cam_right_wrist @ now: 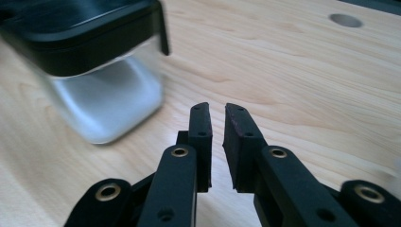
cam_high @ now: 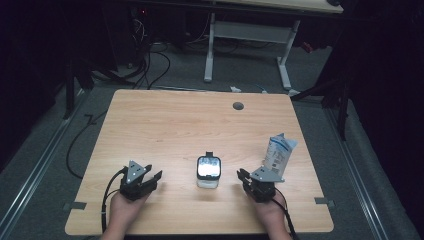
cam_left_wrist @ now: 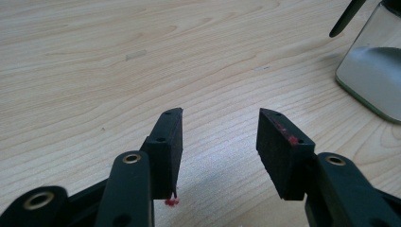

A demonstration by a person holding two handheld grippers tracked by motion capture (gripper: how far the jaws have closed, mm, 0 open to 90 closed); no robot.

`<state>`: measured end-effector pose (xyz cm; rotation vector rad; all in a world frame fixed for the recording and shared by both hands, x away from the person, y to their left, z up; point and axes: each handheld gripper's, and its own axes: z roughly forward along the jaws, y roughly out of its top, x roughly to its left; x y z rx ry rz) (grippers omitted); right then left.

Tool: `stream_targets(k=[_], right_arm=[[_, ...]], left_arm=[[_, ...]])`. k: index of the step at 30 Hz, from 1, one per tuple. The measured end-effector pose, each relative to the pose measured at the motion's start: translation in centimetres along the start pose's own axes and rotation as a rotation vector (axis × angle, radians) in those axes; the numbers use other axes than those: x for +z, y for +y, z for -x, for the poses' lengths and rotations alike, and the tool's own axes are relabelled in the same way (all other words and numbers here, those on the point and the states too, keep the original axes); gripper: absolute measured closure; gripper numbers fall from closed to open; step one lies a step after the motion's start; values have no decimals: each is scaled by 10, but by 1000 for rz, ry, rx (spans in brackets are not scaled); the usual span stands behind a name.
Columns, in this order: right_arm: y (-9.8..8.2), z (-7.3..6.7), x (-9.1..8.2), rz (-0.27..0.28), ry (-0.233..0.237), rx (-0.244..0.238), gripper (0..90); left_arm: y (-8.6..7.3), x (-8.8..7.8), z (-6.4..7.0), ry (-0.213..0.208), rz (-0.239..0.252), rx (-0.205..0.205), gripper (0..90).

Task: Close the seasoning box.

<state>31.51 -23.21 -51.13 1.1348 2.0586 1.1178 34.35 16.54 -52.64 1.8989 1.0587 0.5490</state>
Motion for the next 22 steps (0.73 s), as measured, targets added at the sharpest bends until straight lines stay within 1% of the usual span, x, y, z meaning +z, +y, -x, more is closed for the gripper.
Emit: stream_targets(k=[3, 6, 8, 10, 13, 15, 17, 22], right_arm=[[-2, 8, -4, 6, -21, 21, 775], [-6, 17, -12, 12, -43, 44, 719], [-9, 23, -15, 12, -48, 67, 691], [-11, 26, -17, 9, -50, 90, 682], [-11, 27, -16, 15, -51, 91, 669], [-11, 27, -15, 9, -54, 80, 663], [-12, 26, -14, 1, -50, 84, 661], [-12, 25, -13, 0, -49, 82, 657]], left_arm=[[0, 0, 0, -1, 2, -1, 515], [0, -1, -1, 0, 6, -4, 509], [0, -2, -2, 0, 8, -6, 508], [0, -1, -2, -3, 6, -11, 508], [0, 0, -1, -6, 4, -6, 508], [0, 0, 0, -5, 3, -1, 507], [0, -1, -1, -5, 4, -9, 507], [0, -2, -2, -5, 6, -6, 507]])
